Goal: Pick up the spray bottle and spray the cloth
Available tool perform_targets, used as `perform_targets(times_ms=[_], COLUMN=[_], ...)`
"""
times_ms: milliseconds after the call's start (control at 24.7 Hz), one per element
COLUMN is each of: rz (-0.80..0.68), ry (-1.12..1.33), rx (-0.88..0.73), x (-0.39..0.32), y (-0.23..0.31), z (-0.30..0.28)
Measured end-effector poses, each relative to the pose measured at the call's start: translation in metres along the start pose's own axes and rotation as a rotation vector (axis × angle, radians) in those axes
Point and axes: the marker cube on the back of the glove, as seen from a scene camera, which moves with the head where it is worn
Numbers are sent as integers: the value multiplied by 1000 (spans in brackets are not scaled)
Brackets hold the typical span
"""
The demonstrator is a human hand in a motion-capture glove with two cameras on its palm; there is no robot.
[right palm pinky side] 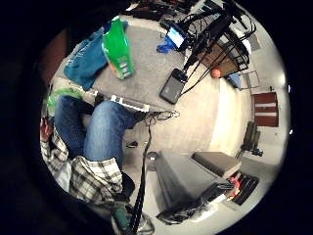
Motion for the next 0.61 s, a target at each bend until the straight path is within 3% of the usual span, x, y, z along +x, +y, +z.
perform_targets(times_ms=[608], rz=[74], ry=[-415], rx=[205], x=[62], y=[-88], z=[64])
